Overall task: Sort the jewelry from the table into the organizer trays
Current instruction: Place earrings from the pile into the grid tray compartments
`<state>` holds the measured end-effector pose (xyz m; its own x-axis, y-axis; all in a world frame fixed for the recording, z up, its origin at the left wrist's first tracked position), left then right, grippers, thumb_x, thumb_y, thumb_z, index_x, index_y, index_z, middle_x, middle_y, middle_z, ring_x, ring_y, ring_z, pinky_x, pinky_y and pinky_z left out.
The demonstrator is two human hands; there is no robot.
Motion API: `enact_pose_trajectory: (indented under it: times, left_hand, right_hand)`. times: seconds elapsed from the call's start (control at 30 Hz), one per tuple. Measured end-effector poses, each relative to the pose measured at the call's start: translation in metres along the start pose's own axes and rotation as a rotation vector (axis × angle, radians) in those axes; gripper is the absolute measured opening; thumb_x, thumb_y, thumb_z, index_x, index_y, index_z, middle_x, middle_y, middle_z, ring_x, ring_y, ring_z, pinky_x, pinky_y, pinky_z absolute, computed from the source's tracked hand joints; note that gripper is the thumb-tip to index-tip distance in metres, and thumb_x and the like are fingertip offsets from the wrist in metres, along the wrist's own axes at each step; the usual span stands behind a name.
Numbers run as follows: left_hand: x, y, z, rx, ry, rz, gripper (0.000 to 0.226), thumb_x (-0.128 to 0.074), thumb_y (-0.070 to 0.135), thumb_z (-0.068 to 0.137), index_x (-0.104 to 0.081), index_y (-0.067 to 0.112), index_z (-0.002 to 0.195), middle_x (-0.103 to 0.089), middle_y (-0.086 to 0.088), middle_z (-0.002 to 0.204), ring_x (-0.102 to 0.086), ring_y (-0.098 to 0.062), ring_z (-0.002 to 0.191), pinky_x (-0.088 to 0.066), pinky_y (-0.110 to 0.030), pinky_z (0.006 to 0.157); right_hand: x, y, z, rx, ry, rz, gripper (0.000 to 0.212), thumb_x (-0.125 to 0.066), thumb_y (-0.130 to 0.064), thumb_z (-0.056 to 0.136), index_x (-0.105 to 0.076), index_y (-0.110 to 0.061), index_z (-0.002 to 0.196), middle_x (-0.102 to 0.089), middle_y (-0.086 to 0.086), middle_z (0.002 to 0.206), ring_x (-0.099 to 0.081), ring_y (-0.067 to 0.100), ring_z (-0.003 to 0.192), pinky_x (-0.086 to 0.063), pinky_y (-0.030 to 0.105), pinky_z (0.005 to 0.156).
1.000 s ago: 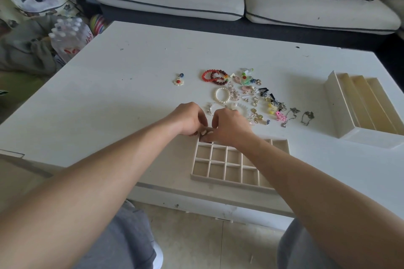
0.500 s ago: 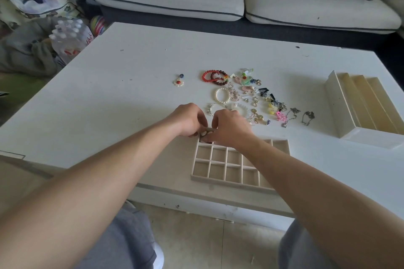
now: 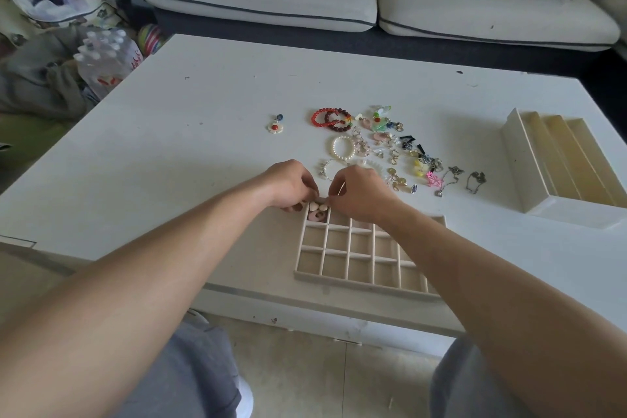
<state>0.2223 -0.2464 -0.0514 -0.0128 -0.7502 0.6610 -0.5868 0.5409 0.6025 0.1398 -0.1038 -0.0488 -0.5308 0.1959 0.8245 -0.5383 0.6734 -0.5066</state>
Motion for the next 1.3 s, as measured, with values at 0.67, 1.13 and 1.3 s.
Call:
enact_pose_trajectory:
  times: [0.67,1.13,1.3]
  left_hand:
    - [-0.003,0.006,-0.002,-0.013,-0.028,0.113,0.015,-0.081,0.028,0.083,-0.070,0.020,0.088,-0.076,-0.004,0.091,-0.066,-0.017,0.074,-0.047,-0.023,0.060]
    - [-0.004,0.006,0.000,-0.021,0.011,0.158,0.020,-0.076,0.008,0.084,-0.064,0.025,0.080,-0.068,0.002,0.083,-0.059,-0.011,0.060,-0.039,-0.020,0.052]
    - [-0.002,0.007,-0.002,-0.037,0.020,0.206,0.026,-0.073,0.007,0.083,-0.062,0.028,0.074,-0.062,0.008,0.070,-0.059,-0.010,0.061,-0.038,-0.020,0.052]
  right_hand:
    - [-0.001,-0.001,0.002,-0.008,-0.030,0.012,0.022,-0.086,-0.024,0.074,-0.069,-0.019,0.085,-0.068,-0.001,0.087,-0.065,0.017,0.082,-0.045,0.023,0.055]
    - [-0.010,-0.020,-0.010,-0.007,0.015,-0.177,0.031,-0.081,-0.033,0.081,-0.071,-0.020,0.107,-0.068,0.005,0.104,-0.068,0.028,0.093,-0.053,0.032,0.072]
    - [-0.017,-0.026,-0.014,0.024,0.056,-0.281,0.034,-0.076,-0.032,0.088,-0.067,-0.016,0.117,-0.067,0.011,0.111,-0.067,0.033,0.101,-0.053,0.035,0.074]
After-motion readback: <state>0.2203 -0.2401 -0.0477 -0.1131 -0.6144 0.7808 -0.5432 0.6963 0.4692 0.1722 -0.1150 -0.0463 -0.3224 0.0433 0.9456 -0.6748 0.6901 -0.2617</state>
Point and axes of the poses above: each hand's wrist, its own z-axis towards the middle knuckle, its own x-axis out of the back of the hand, y = z × x, the point moved 1 cm from there along z, towards the middle knuckle
